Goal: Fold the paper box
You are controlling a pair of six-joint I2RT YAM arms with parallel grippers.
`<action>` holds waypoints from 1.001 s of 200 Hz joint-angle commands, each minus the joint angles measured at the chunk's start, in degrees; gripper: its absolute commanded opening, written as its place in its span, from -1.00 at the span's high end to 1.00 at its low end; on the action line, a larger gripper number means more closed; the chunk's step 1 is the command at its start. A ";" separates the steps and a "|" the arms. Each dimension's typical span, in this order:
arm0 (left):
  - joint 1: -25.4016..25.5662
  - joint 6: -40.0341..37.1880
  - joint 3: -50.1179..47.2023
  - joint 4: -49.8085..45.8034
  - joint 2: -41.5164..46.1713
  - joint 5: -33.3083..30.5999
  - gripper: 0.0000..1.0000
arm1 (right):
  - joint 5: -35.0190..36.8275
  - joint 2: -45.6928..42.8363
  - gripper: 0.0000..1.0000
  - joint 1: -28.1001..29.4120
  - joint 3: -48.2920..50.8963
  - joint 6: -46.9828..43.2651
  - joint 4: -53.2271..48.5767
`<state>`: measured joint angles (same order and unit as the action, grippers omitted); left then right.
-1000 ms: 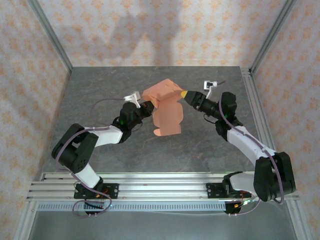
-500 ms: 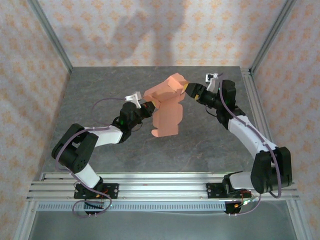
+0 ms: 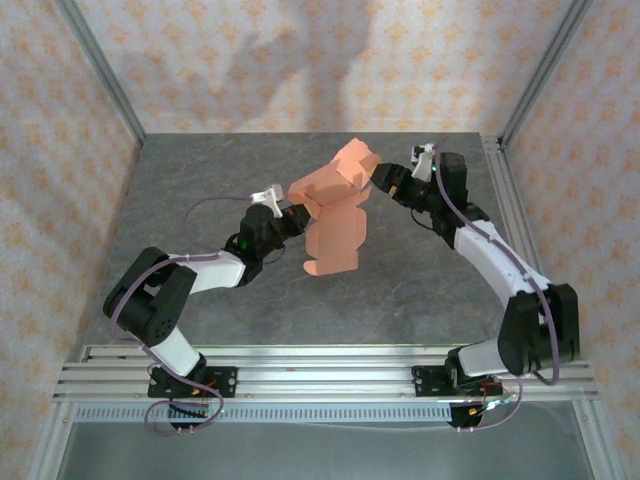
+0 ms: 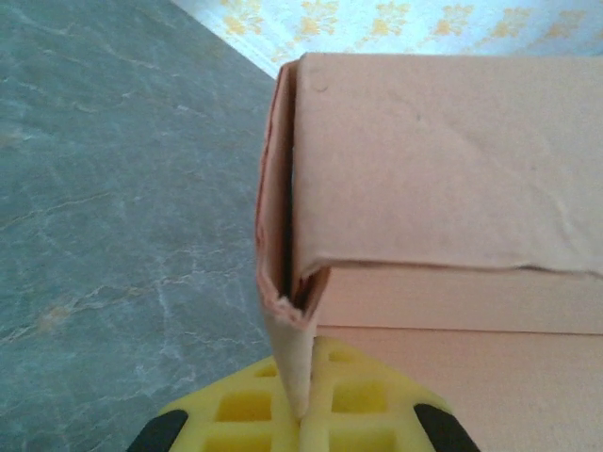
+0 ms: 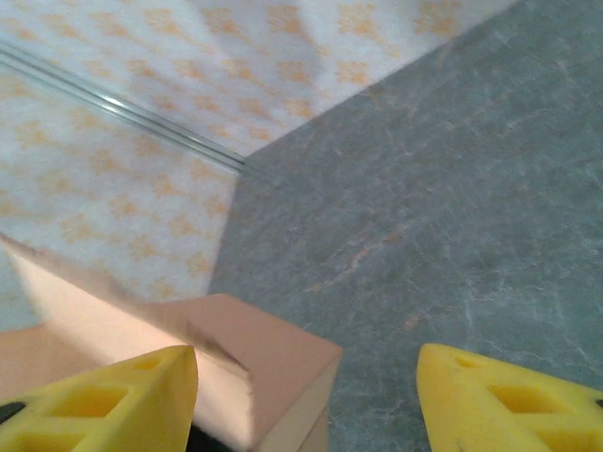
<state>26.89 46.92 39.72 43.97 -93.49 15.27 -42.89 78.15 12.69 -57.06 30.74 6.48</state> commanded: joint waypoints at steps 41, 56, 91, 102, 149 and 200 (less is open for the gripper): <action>-1.06 6.08 2.29 3.17 -2.26 -1.94 1.00 | -4.66 -11.80 -0.31 -1.34 12.17 7.49 17.54; -1.08 6.01 2.40 2.79 -2.13 -1.83 1.00 | -4.08 -12.24 -0.30 -1.49 12.72 5.09 12.46; -1.09 4.76 2.99 1.38 -1.69 -1.41 1.00 | -5.10 -10.64 -0.29 -1.29 13.29 6.71 14.00; -1.06 4.51 3.06 1.31 -1.51 -1.14 1.00 | -5.91 -8.11 -0.28 -1.25 13.05 8.15 16.12; -1.06 3.64 3.17 0.50 -0.73 -0.50 1.00 | -7.03 -3.45 -0.26 -0.17 10.94 9.07 18.37; -0.98 3.09 3.66 0.75 -1.41 0.86 1.00 | -7.09 0.30 -0.23 2.68 8.46 9.14 19.51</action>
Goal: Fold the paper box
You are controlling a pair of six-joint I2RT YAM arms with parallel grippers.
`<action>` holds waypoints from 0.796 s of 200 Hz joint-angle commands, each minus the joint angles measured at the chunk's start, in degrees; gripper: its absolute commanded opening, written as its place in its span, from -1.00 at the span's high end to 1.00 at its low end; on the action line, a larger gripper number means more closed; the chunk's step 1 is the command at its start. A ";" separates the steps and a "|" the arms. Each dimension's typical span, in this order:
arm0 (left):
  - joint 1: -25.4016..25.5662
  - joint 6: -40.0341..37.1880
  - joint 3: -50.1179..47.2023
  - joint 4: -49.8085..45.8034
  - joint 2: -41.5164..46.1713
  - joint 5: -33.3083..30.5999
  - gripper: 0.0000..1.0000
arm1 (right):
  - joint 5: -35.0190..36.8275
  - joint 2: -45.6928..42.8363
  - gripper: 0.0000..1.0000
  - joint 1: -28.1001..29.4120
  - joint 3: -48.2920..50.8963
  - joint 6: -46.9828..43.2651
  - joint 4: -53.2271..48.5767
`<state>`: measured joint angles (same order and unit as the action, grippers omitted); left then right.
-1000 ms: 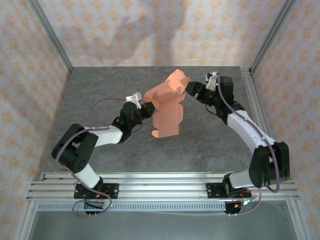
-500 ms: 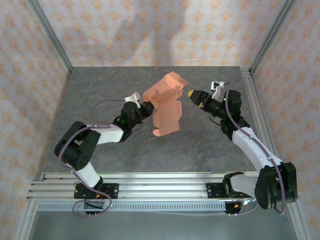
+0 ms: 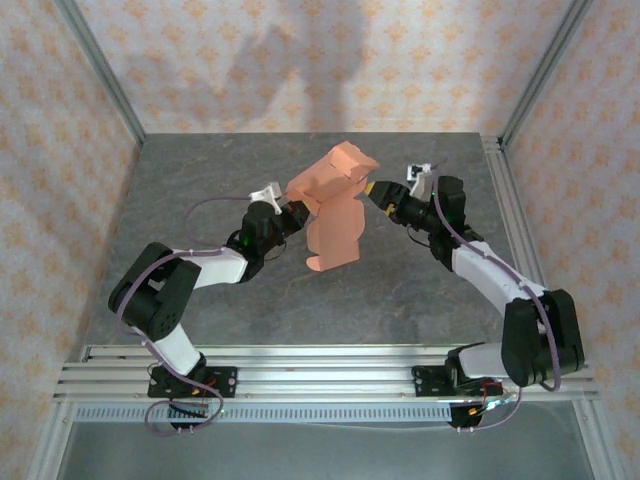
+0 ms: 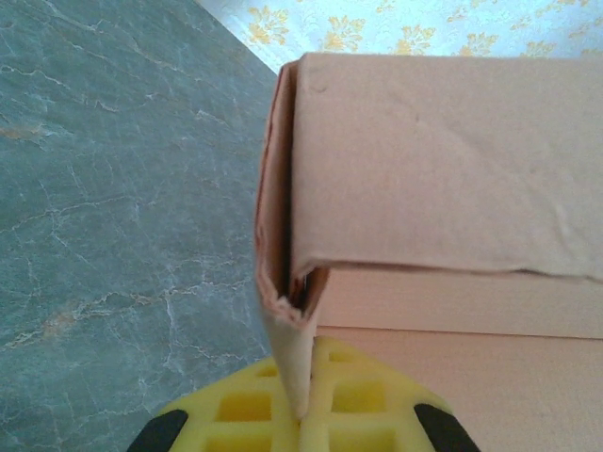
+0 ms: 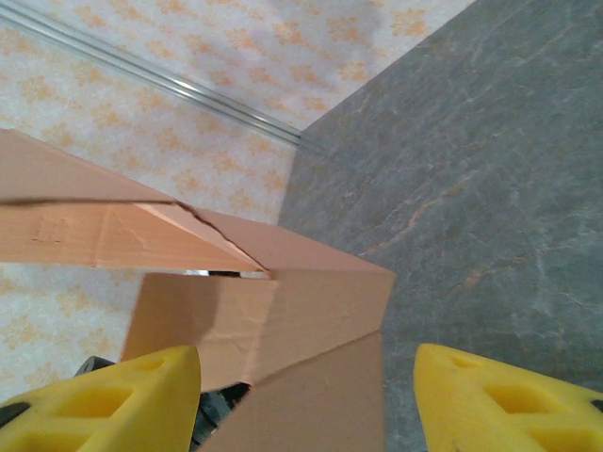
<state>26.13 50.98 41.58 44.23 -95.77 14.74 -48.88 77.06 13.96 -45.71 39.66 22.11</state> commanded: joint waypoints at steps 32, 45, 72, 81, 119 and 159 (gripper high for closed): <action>-0.20 -1.21 1.82 0.53 0.59 1.74 1.00 | 0.17 3.71 -0.16 2.81 -3.98 1.17 4.12; -0.22 -1.49 1.80 0.29 0.74 1.71 1.00 | 0.51 4.58 -0.06 3.09 -4.45 2.05 4.06; -0.23 -1.85 1.70 -0.16 0.85 1.48 1.00 | 1.14 5.77 0.19 3.69 -5.67 2.75 1.58; -0.20 -1.94 1.70 -0.32 0.91 1.28 1.00 | 1.39 5.85 0.26 3.79 -6.01 2.71 0.40; -0.27 -2.29 1.63 -0.63 0.80 0.89 1.00 | 3.66 5.82 0.64 3.92 -6.56 2.84 -5.54; -0.22 -2.30 1.51 -1.04 1.06 0.29 1.00 | 5.65 5.29 1.00 4.05 -6.80 2.85 -8.65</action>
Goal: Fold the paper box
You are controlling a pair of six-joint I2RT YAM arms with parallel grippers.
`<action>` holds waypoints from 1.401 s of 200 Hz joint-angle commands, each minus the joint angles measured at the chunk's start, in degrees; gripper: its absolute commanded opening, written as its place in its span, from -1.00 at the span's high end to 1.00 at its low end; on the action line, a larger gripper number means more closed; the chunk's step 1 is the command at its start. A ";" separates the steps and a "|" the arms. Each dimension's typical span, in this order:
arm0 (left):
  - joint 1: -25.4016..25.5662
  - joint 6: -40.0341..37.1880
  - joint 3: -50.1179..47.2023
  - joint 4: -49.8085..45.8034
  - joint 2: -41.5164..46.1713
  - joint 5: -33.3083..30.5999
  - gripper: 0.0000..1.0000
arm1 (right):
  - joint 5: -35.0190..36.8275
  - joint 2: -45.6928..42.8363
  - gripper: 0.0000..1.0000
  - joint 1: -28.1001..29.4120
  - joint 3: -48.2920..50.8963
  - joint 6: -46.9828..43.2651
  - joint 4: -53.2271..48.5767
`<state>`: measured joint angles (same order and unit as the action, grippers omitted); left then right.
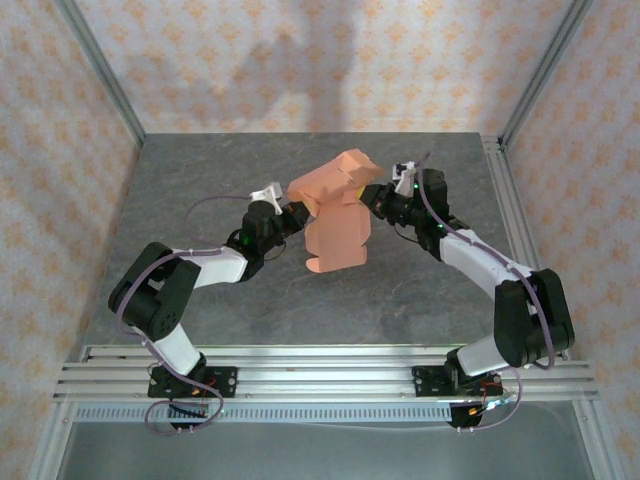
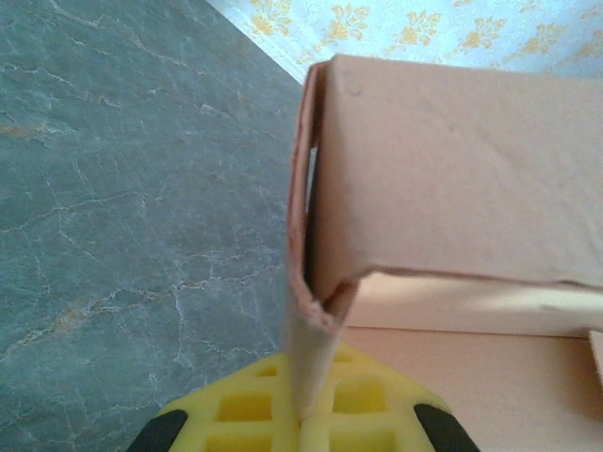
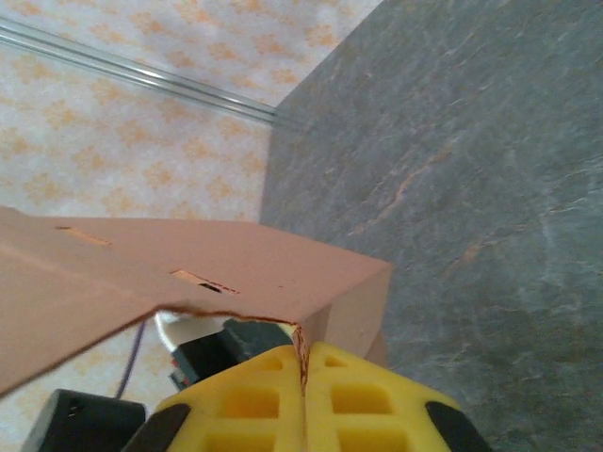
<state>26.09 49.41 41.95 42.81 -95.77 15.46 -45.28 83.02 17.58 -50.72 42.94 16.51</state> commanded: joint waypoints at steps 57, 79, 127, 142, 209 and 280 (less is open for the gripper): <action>-0.16 -0.96 0.68 -0.03 1.28 -1.17 1.00 | 4.22 -3.00 0.17 0.43 -1.92 -3.17 -3.99; -0.16 -1.31 0.34 -1.45 1.87 -2.76 1.00 | 7.06 -6.31 -0.16 0.42 -2.82 -7.82 -7.78; -0.20 -2.10 -0.41 -6.36 2.86 -11.78 1.00 | 17.04 -12.55 -0.32 3.76 -8.68 -16.26 -21.07; -0.16 -2.62 -0.41 -7.28 2.93 -13.97 1.00 | 21.17 -12.48 -0.32 6.60 -11.77 -19.67 -25.00; 1.32 -8.07 -0.31 -13.26 5.14 -22.36 1.00 | 30.84 0.71 -0.32 18.31 -29.81 -29.75 -32.85; 2.54 -9.86 -0.63 -14.86 6.60 -24.48 1.00 | 28.45 11.64 -0.21 18.81 -37.79 -29.40 -34.35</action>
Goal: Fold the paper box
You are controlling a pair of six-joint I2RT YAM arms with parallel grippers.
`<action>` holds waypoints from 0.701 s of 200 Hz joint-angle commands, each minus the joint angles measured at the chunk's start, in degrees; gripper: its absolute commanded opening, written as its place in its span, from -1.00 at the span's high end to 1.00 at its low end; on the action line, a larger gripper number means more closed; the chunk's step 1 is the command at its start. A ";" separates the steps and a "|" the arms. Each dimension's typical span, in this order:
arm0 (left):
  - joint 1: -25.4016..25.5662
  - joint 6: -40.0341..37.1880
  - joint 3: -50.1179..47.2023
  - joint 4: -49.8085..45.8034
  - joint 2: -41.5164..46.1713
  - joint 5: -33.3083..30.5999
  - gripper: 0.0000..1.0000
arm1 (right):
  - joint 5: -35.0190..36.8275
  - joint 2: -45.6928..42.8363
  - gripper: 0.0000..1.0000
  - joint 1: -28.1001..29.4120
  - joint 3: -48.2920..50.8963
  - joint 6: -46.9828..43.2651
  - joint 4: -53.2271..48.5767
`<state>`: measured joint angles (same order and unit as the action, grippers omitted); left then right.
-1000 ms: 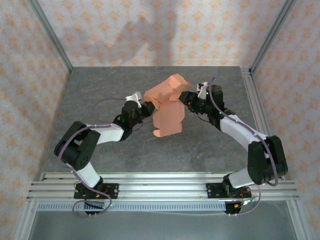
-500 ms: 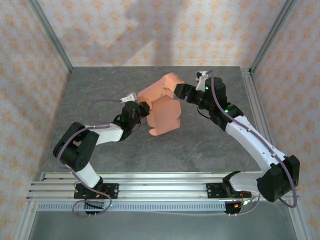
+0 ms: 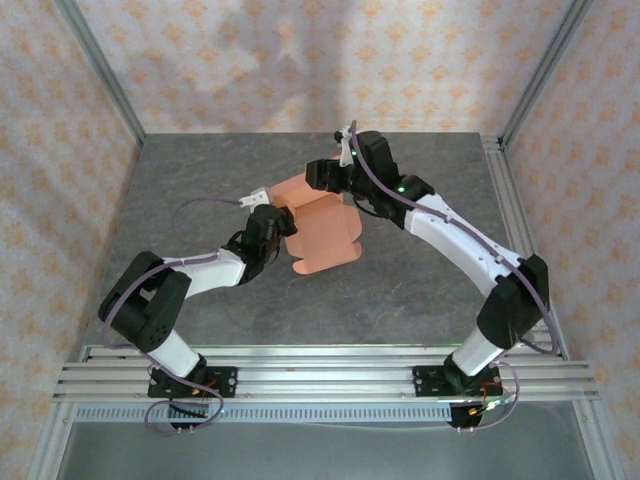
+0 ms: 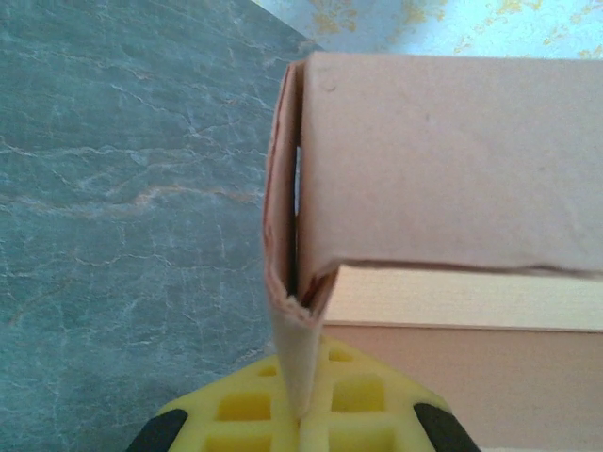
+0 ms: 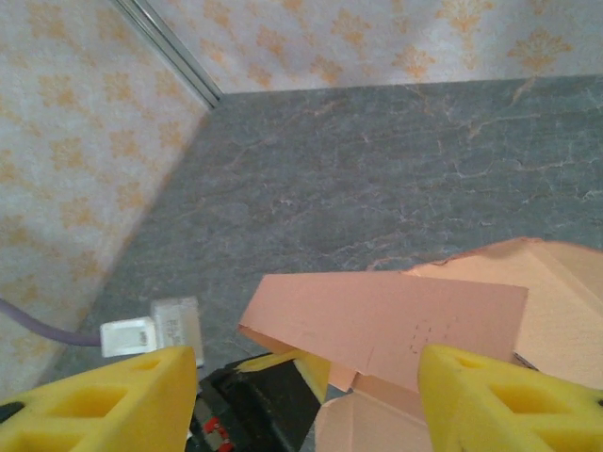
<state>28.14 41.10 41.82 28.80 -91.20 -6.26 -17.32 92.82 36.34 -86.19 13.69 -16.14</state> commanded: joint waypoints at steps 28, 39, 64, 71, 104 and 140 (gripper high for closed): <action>0.47 -1.81 -0.68 -0.49 2.16 -2.10 1.00 | 0.07 3.45 -0.13 -0.03 -2.40 1.37 -0.62; 0.43 -1.90 -0.65 -0.43 2.16 -2.00 1.00 | -0.01 3.91 -0.06 -0.10 -2.40 2.14 -0.03; 0.49 -2.14 -0.52 -0.46 2.42 -1.50 1.00 | -0.96 4.86 0.17 -0.43 -2.45 4.09 0.77; 0.56 -2.25 -0.57 -0.43 2.43 -1.40 1.00 | -1.19 4.96 0.24 -0.48 -2.40 4.43 0.92; 0.54 -2.25 -0.69 -0.58 2.69 -1.34 1.00 | -1.19 5.00 0.49 -0.63 -2.40 4.65 0.83; 0.65 -2.43 -0.77 -0.67 2.70 -1.29 1.00 | -0.91 4.28 0.81 -0.74 -2.15 4.20 0.84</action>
<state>28.14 40.14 41.52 27.99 -90.37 -6.48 -18.02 97.14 35.90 -86.39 17.96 -16.62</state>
